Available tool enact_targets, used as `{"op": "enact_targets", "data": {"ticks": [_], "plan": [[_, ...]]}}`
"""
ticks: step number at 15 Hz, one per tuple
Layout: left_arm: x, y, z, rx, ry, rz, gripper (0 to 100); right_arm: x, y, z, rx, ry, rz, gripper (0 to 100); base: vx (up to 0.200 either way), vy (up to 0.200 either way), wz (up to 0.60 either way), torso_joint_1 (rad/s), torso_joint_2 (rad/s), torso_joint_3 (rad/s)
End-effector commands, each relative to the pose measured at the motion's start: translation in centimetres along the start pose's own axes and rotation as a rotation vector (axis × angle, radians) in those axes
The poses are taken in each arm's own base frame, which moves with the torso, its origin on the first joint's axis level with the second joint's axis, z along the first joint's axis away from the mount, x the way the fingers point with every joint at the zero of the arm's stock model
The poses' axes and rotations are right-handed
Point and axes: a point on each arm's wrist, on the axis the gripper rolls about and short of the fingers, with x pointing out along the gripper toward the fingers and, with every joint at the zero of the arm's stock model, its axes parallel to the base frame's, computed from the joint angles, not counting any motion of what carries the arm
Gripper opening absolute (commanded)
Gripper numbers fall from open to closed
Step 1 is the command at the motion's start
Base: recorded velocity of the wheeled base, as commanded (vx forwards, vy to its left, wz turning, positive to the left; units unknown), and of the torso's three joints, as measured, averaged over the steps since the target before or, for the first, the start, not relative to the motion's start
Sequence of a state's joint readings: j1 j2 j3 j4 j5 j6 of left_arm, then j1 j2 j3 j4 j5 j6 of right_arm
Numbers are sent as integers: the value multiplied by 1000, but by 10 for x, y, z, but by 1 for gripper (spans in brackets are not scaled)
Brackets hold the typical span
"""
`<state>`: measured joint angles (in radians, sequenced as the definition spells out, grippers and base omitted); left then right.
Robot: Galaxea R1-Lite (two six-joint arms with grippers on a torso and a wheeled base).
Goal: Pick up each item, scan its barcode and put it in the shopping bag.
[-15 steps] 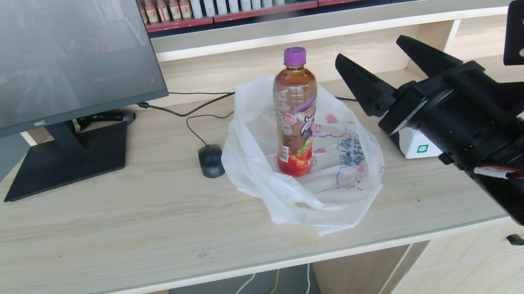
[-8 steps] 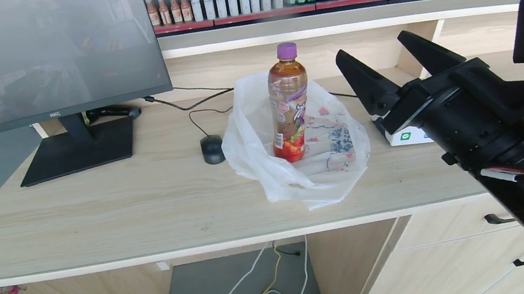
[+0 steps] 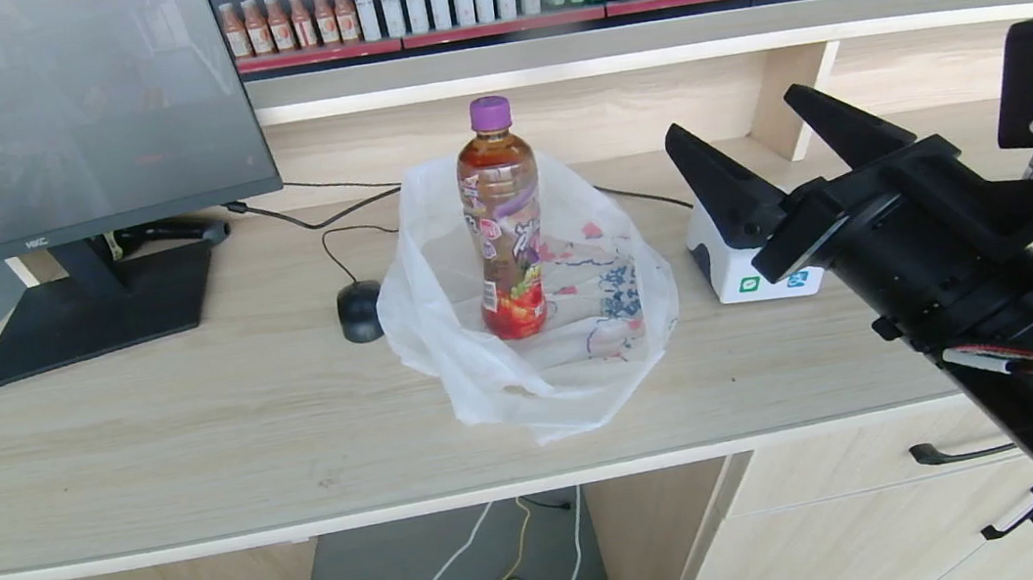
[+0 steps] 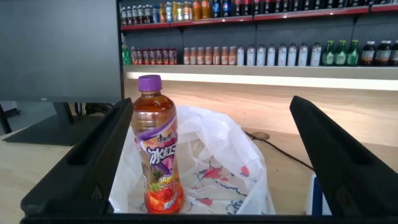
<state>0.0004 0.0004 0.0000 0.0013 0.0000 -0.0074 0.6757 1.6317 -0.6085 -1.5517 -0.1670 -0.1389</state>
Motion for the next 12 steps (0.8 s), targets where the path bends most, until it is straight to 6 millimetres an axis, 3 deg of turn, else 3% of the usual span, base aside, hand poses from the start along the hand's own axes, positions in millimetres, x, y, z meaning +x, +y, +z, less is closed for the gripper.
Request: {"op": "enact_targets", "data": {"ticks": [1,12], "plan": [[0,0,0,0,1,1,100,-1,0,-2,-2,7,0,100,0,-200,0,-12,2,2],[0,0,0,-5,1,3,100,-13,-6,-1,-11,27,-8,100,0,-200,0,4,4,2]]}}
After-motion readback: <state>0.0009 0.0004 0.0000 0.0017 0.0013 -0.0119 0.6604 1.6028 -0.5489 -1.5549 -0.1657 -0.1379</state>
